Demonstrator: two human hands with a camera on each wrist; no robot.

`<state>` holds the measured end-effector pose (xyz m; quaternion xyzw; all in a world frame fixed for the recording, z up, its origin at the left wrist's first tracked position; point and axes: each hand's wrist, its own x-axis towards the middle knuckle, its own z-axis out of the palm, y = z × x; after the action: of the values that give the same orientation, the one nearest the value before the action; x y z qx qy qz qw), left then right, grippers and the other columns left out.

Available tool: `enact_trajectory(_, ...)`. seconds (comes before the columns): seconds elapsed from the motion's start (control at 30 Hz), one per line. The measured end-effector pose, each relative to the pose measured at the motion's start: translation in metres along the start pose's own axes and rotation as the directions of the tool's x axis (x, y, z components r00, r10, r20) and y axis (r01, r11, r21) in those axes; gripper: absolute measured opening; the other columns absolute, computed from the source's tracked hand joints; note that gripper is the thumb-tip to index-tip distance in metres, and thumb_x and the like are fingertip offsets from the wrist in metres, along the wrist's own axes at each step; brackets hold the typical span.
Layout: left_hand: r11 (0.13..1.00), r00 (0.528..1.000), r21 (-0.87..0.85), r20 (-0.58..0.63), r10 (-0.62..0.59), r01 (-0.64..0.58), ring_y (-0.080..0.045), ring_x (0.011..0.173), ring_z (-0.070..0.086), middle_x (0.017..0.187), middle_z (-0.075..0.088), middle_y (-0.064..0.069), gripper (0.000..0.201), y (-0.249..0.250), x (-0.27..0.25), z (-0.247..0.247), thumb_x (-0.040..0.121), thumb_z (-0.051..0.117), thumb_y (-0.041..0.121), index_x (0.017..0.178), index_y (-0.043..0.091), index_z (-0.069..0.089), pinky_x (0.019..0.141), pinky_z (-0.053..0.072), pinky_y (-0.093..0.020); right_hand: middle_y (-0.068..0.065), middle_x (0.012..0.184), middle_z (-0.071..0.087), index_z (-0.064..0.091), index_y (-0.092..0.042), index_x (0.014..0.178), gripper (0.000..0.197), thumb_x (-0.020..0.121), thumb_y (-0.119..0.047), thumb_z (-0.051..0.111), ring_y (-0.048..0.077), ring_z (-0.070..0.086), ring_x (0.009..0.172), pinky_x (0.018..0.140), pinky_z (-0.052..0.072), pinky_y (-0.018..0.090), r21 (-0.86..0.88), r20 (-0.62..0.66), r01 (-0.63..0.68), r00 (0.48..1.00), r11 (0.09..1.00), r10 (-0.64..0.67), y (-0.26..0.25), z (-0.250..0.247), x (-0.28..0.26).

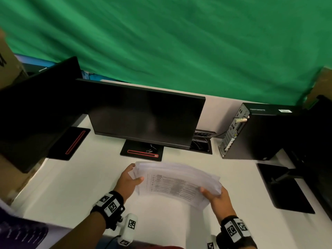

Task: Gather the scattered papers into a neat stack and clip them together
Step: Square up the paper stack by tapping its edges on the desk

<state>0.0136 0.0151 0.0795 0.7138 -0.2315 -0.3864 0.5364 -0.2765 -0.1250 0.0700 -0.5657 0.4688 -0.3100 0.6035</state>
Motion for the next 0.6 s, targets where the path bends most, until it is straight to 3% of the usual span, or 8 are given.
enact_trajectory(0.13, 1.000, 1.000, 0.027, 0.019, -0.012, 0.012, -0.032, 0.101, 0.063, 0.103, 0.067, -0.014, 0.058, -0.004, 0.006, -0.003, 0.066, 0.050, -0.025, 0.107, 0.014, 0.059, 0.085, 0.053, -0.041, 0.005, 0.105, 0.073, 0.064, -0.015, 0.112, 0.051, 0.065, -0.001, 0.079, 0.024, 0.068, 0.101, 0.084, 0.052, 0.035, 0.035, 0.005, 0.008, 1.000, 0.999, -0.009, 0.005, -0.002, 0.004)
enact_trajectory(0.2, 0.998, 1.000, 0.060, 0.024, -0.002, 0.001, -0.031, 0.094, 0.063, 0.098, 0.066, -0.013, 0.055, -0.003, 0.008, -0.003, 0.064, 0.046, -0.025, 0.100, 0.014, 0.059, 0.077, 0.052, -0.038, 0.010, 0.102, 0.071, 0.063, -0.014, 0.107, 0.048, 0.060, -0.007, 0.071, 0.031, 0.066, 0.098, 0.082, 0.052, 0.038, 0.052, -0.017, 0.012, 1.000, 0.999, -0.011, 0.007, -0.001, 0.006)
enact_trajectory(0.27, 0.998, 1.000, 0.064, 0.006, 0.007, -0.007, -0.027, 0.084, 0.059, 0.089, 0.064, -0.010, 0.046, 0.000, 0.011, -0.003, 0.067, 0.043, -0.023, 0.090, 0.014, 0.058, 0.071, 0.048, -0.036, 0.012, 0.100, 0.068, 0.061, -0.012, 0.105, 0.047, 0.058, -0.007, 0.068, 0.029, 0.064, 0.094, 0.081, 0.050, 0.038, 0.073, -0.038, 0.029, 0.999, 0.997, -0.026, 0.008, -0.001, 0.006)
enact_trajectory(0.37, 0.994, 0.999, 0.108, 0.052, 0.017, -0.022, -0.025, 0.086, 0.060, 0.091, 0.065, -0.009, 0.042, 0.004, 0.013, 0.000, 0.072, 0.047, -0.017, 0.090, 0.018, 0.061, 0.075, 0.051, -0.038, 0.012, 0.106, 0.069, 0.060, -0.015, 0.109, 0.048, 0.063, -0.008, 0.072, 0.029, 0.065, 0.099, 0.087, 0.053, 0.042, 0.016, 0.015, 0.026, 1.000, 1.000, -0.026, 0.007, 0.001, 0.007)
enact_trajectory(0.47, 0.994, 0.998, 0.109, 0.061, -0.012, 0.005, -0.022, 0.095, 0.063, 0.099, 0.067, -0.008, 0.047, 0.007, 0.011, 0.009, 0.078, 0.052, -0.017, 0.096, 0.025, 0.061, 0.078, 0.052, -0.033, 0.010, 0.105, 0.073, 0.064, -0.019, 0.109, 0.036, 0.079, -0.003, 0.076, 0.030, 0.068, 0.101, 0.092, 0.054, 0.046, 0.011, 0.002, 0.029, 1.000, 1.000, -0.029, 0.012, 0.004, 0.010)
enact_trajectory(0.53, 0.996, 0.999, 0.092, 0.040, -0.024, 0.021, -0.022, 0.095, 0.063, 0.100, 0.066, -0.010, 0.046, 0.007, 0.011, 0.013, 0.078, 0.051, -0.018, 0.097, 0.024, 0.060, 0.074, 0.052, -0.030, 0.007, 0.105, 0.075, 0.064, -0.020, 0.112, 0.038, 0.080, -0.004, 0.077, 0.027, 0.070, 0.101, 0.093, 0.054, 0.046, 0.028, -0.017, 0.020, 1.000, 0.999, -0.020, 0.014, 0.007, 0.010)
enact_trajectory(0.6, 0.994, 0.999, 0.106, 0.038, -0.019, 0.015, -0.024, 0.099, 0.064, 0.102, 0.067, -0.009, 0.045, 0.007, 0.010, 0.013, 0.079, 0.053, -0.015, 0.101, 0.025, 0.060, 0.079, 0.053, -0.034, 0.005, 0.104, 0.075, 0.064, -0.022, 0.110, 0.036, 0.081, -0.004, 0.076, 0.025, 0.070, 0.100, 0.093, 0.054, 0.046, 0.023, -0.017, 0.011, 1.000, 1.000, -0.011, 0.012, 0.010, 0.008)
